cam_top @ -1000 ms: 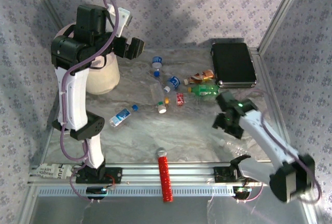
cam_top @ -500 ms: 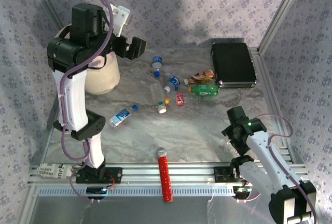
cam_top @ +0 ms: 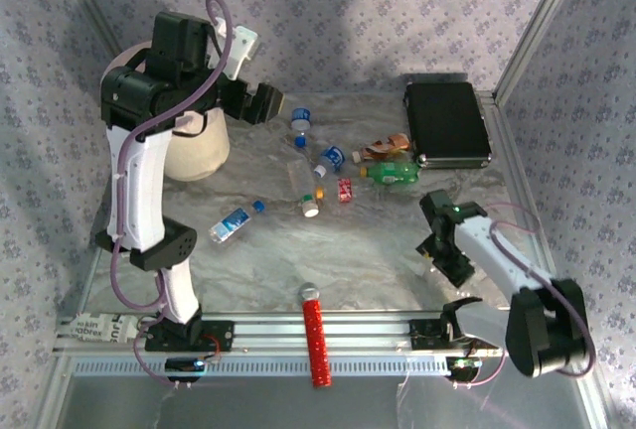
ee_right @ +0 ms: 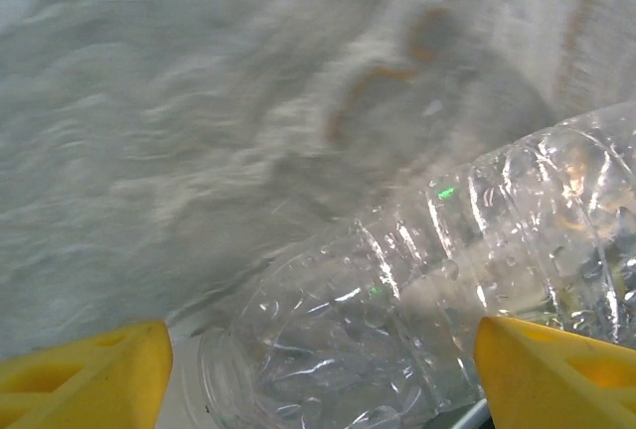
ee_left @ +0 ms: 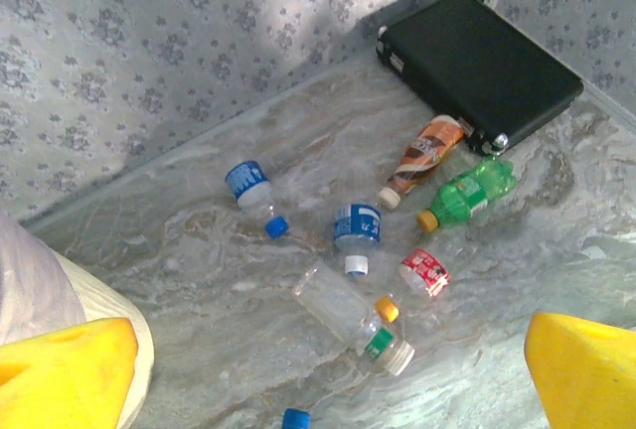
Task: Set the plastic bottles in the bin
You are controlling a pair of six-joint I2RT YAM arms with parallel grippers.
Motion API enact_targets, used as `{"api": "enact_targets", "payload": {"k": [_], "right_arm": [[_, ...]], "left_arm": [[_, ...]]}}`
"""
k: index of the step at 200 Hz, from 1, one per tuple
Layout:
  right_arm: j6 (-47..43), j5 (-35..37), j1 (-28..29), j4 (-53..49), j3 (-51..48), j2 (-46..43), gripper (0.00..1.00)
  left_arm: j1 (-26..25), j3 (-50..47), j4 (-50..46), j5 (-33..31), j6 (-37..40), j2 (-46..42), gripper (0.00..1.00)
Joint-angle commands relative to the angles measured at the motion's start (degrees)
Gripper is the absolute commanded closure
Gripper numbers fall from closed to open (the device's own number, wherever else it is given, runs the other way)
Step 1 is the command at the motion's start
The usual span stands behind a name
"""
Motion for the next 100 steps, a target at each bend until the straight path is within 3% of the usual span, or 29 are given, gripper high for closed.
{"api": "enact_targets", "payload": {"k": [1, 29, 51, 60, 100], "right_arm": [[-4.06, -3.35, 3.29, 10.72, 3.89, 6.05, 0.19], [-8.47, -3.75, 7.68, 11.31, 10.43, 13.58, 0.19], [-11.23, -2.28, 10.56, 8.34, 16.09, 16.54, 0.18], [-11.18, -1.39, 10.98, 6.72, 17.97, 16.2, 0.17], [-8.42, -2.06, 9.4, 1.95, 17.93, 13.93, 0.13]], "left_arm": [[-0.28, -1.17, -0.87, 0.19, -0.65, -0.92, 0.0], [-1.37, -9.92, 4.12, -1.86, -0.76, -4.7, 0.0], [-1.08, -45.58, 31.22, -1.73, -2.62, -22.47, 0.0], [-0.21, -54.02, 36.51, -2.08, -3.94, -27.23, 0.0], [2.38, -60.29, 34.25, -0.69, -6.89, -32.0, 0.0]]}}
